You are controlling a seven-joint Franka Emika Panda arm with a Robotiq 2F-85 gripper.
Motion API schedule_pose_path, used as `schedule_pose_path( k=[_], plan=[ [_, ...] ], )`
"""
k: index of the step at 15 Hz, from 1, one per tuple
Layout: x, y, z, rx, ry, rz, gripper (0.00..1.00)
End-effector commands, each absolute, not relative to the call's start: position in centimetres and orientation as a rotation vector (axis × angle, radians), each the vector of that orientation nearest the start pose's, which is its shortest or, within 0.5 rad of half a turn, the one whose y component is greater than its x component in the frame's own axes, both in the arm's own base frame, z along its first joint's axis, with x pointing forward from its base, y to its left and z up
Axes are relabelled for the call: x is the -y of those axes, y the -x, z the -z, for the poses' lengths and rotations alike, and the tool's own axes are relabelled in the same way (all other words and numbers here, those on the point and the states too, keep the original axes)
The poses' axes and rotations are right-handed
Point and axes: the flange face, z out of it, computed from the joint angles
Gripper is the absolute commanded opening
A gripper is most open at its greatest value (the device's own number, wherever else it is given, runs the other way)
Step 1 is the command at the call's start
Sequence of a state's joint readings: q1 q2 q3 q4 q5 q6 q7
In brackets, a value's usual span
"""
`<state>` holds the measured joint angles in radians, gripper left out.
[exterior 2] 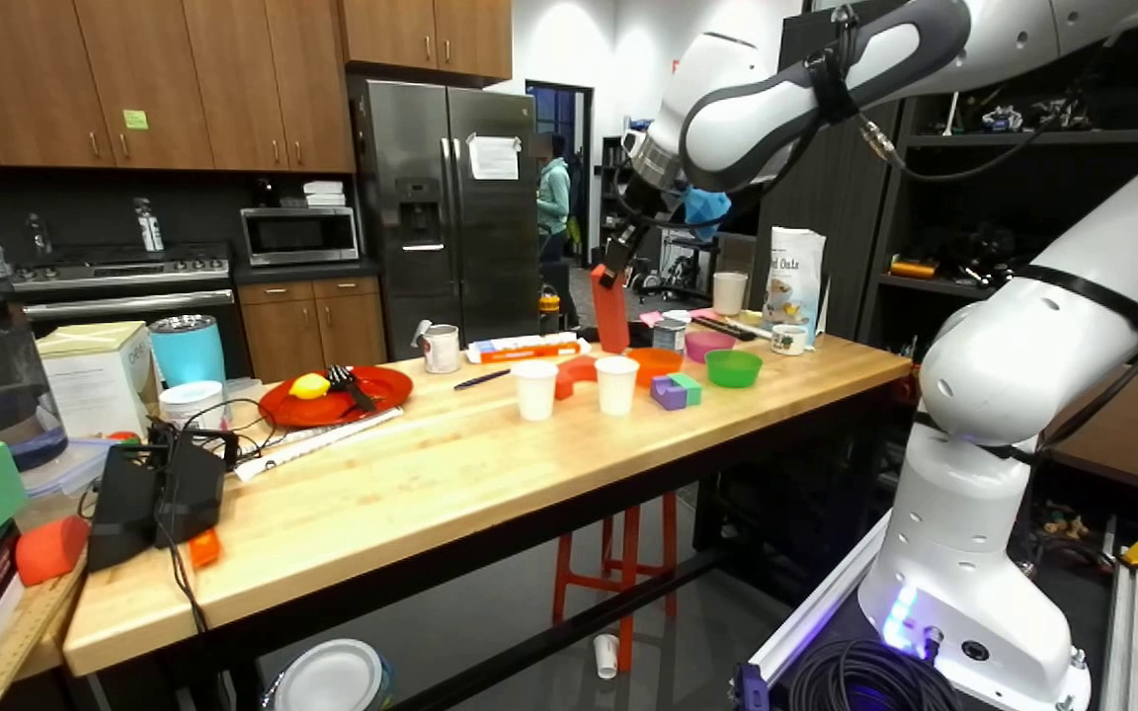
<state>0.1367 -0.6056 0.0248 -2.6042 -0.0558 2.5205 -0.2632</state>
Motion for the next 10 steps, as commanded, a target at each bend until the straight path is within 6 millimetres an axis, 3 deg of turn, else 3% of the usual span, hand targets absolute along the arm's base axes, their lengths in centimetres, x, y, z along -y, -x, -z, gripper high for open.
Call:
schedule_pose_path(
  k=[1, 10],
  plan=[
    [-6.1, -39.4, -50.3, 0.589, 3.092, 0.772, 0.16],
    [-6.2, -41.8, -48.4, 0.614, 3.094, 0.833, 0.16]
  ],
)
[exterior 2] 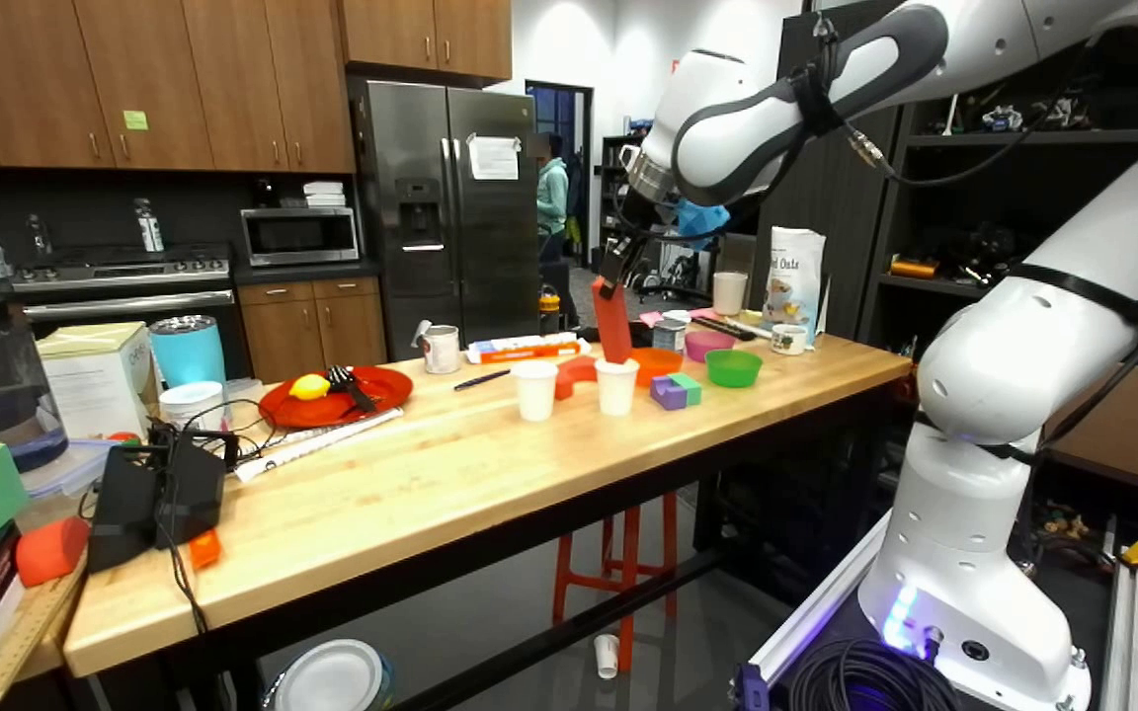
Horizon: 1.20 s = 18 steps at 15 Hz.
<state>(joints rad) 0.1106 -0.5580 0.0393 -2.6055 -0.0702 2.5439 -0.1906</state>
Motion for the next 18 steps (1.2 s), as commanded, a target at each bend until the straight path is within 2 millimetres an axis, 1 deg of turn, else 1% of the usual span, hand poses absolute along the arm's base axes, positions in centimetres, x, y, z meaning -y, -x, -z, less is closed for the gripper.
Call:
schedule_pose_path(
  k=[1, 3, 8, 11, 18],
  plan=[
    [-6.2, -42.0, -48.1, 0.632, 3.097, 0.847, 0.16],
    [-6.3, -42.6, -47.5, 0.657, 3.109, 0.849, 0.16],
    [-6.3, -43.2, -46.2, 0.688, 3.145, 0.843, 0.16],
    [-6.6, -43.7, -45.5, 0.688, 3.114, 0.846, 0.16],
    [-6.8, -45.1, -42.6, 0.530, 2.988, 0.844, 0.16]
  ],
)
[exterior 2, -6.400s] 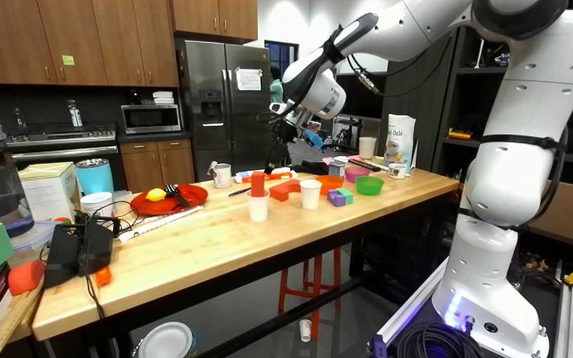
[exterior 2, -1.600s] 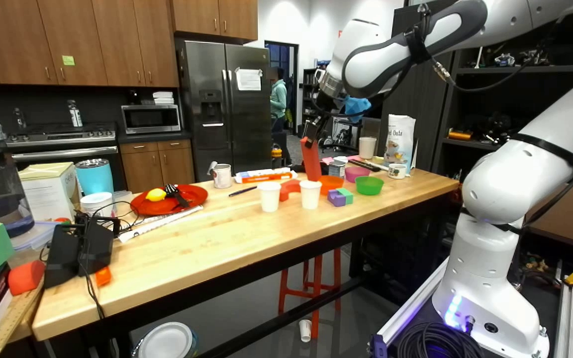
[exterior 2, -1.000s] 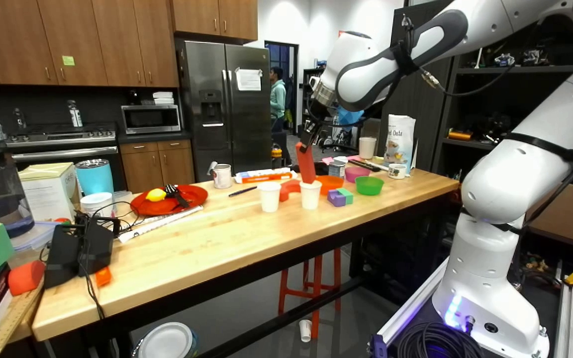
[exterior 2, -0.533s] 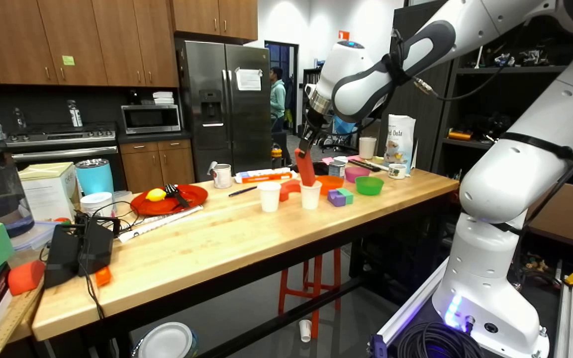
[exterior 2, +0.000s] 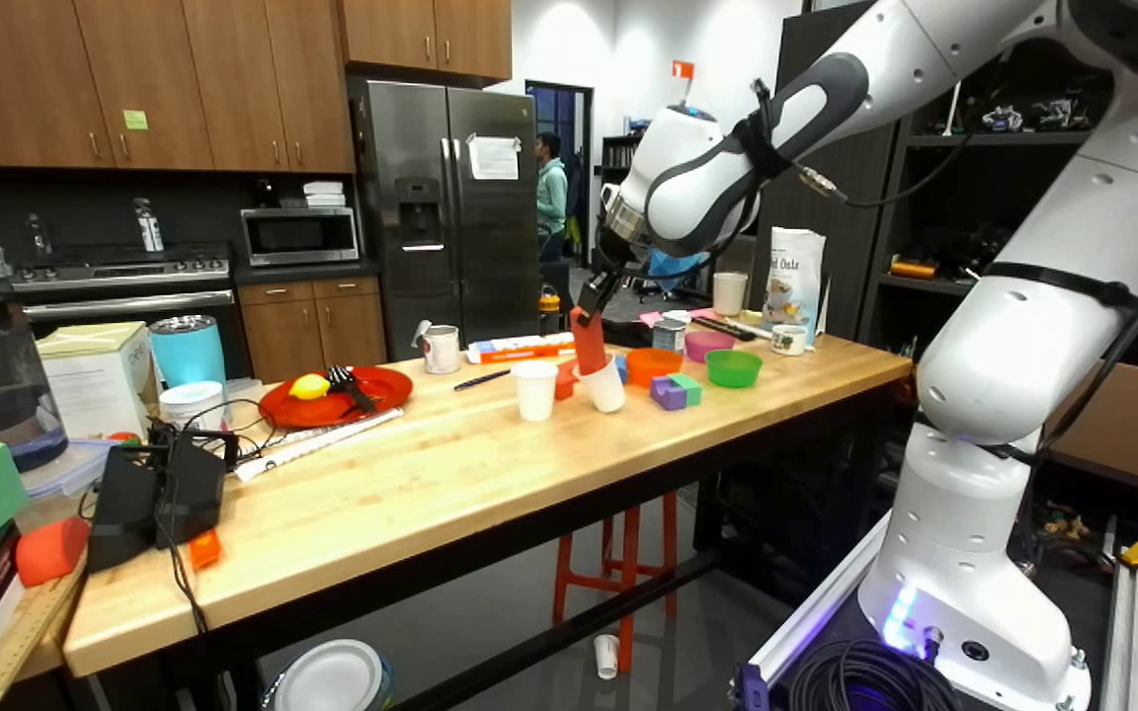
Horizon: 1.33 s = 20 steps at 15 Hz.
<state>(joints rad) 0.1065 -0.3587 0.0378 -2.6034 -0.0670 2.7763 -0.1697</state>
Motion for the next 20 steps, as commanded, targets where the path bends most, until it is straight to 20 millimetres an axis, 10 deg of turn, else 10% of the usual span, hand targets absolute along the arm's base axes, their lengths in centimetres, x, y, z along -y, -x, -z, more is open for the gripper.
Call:
schedule_pose_path(
  k=[1, 2, 8, 20],
  plan=[
    [-6.8, -45.2, -42.2, 0.512, 2.974, 0.844, 0.16],
    [-7.0, -45.2, -41.9, 0.504, 2.960, 0.841, 0.66],
    [-7.1, -45.3, -41.2, 0.468, 2.942, 0.818, 0.98],
    [-7.3, -45.9, -42.5, 0.525, 2.970, 0.663, 1.00]
  ],
)
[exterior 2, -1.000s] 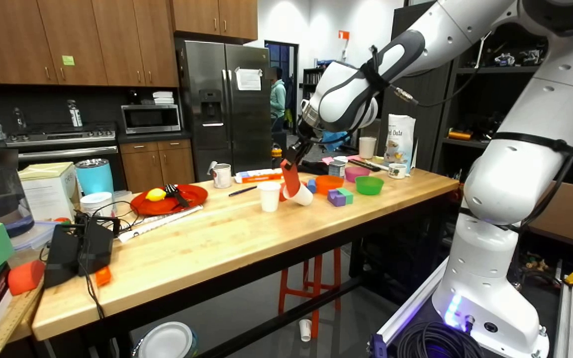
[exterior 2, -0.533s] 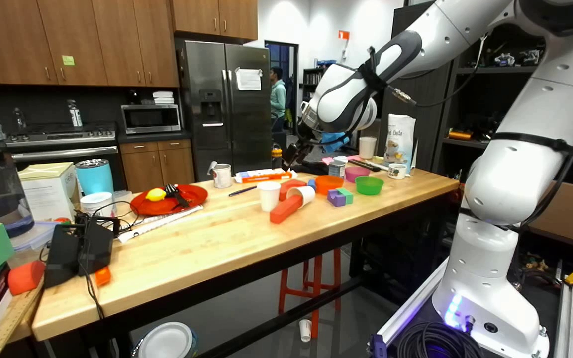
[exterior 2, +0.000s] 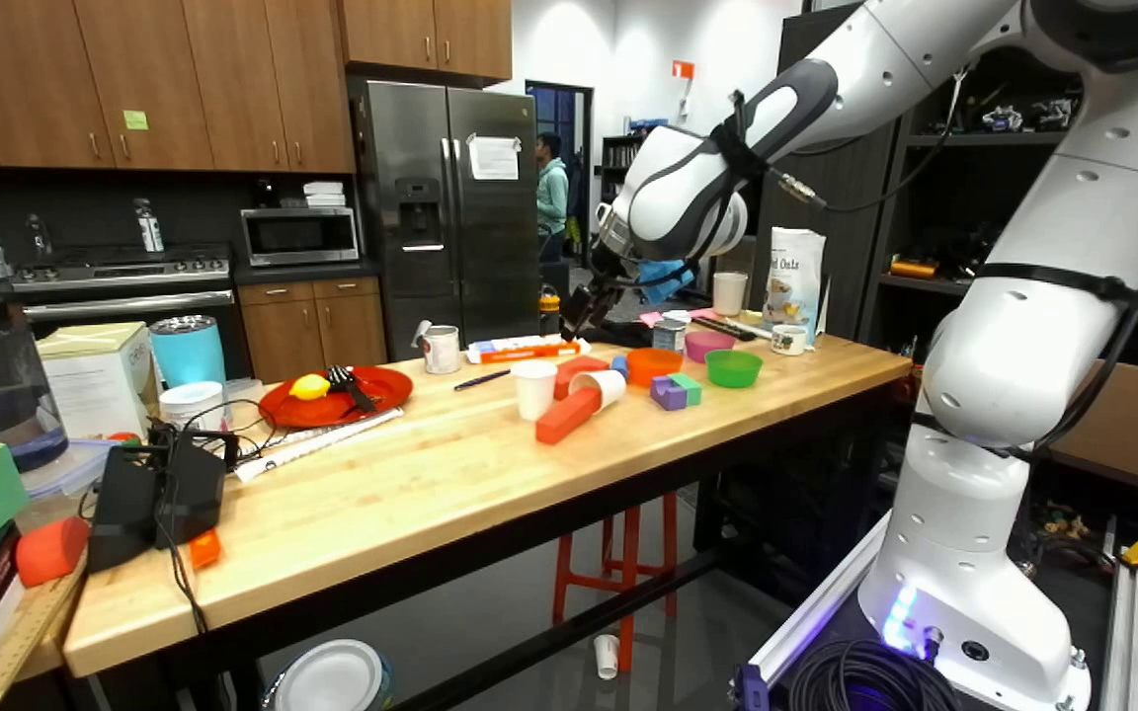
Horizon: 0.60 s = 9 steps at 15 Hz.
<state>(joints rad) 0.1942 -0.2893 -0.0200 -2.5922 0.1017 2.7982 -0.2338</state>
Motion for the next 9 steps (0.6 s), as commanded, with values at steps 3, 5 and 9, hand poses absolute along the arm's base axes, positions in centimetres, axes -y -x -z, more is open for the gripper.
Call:
schedule_pose_path(
  k=[3, 5, 9],
  plan=[
    [-6.3, -44.6, -45.8, 0.517, 3.159, 0.543, 1.00],
    [-6.0, -43.3, -48.5, 0.472, 3.283, 0.494, 1.00],
    [-6.9, -39.2, -53.4, 0.323, 3.424, 0.390, 1.00]
  ],
)
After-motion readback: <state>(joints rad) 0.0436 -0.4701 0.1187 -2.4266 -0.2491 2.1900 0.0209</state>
